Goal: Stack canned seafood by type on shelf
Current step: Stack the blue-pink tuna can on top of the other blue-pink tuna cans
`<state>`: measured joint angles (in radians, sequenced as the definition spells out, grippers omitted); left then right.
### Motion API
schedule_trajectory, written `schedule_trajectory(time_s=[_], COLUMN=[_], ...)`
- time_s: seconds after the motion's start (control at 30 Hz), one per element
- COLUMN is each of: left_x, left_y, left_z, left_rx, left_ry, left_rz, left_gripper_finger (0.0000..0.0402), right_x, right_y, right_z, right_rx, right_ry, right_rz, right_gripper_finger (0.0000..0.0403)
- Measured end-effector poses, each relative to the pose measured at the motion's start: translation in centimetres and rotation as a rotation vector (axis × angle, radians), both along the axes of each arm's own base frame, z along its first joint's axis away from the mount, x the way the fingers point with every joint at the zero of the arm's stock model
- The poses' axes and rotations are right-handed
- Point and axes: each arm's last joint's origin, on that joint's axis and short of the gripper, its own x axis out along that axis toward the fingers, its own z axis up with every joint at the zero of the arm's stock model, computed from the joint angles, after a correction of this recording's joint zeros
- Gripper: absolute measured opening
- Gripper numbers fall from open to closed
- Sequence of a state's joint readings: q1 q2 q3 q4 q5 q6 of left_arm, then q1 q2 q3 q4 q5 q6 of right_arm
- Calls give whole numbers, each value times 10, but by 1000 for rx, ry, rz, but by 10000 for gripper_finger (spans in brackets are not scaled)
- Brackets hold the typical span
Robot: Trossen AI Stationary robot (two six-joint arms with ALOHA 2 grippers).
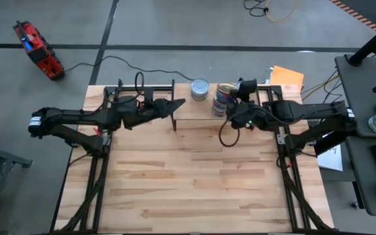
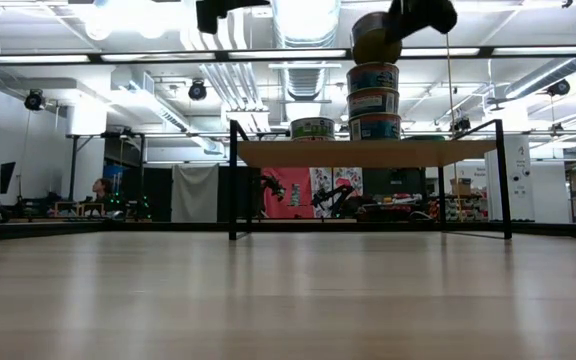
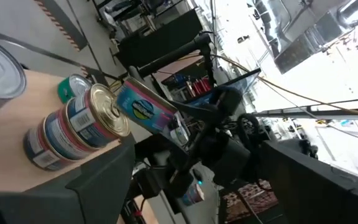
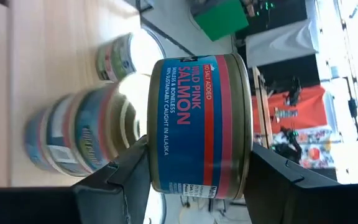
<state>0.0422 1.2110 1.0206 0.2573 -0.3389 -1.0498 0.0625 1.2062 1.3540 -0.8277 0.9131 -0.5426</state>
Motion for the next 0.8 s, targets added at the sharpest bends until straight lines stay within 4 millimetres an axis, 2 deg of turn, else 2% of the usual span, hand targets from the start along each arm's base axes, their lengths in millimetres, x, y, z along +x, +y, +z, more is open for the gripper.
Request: schedule_trajectory(time_s=[0.23,0.8], left_x=[0,1], left_y=[1,2], left_z=[0,-1], left_rx=[24,60], left_ry=[11,33], left_rz=[4,11], left_gripper_finger=[331,331], right_x=[1,2], right_y=[-11,-10], right_z=[-2,-3], right_rx=[-1,62], right_ry=[14,-20], right_rz=[-37,-22], right_gripper_finger=[192,198])
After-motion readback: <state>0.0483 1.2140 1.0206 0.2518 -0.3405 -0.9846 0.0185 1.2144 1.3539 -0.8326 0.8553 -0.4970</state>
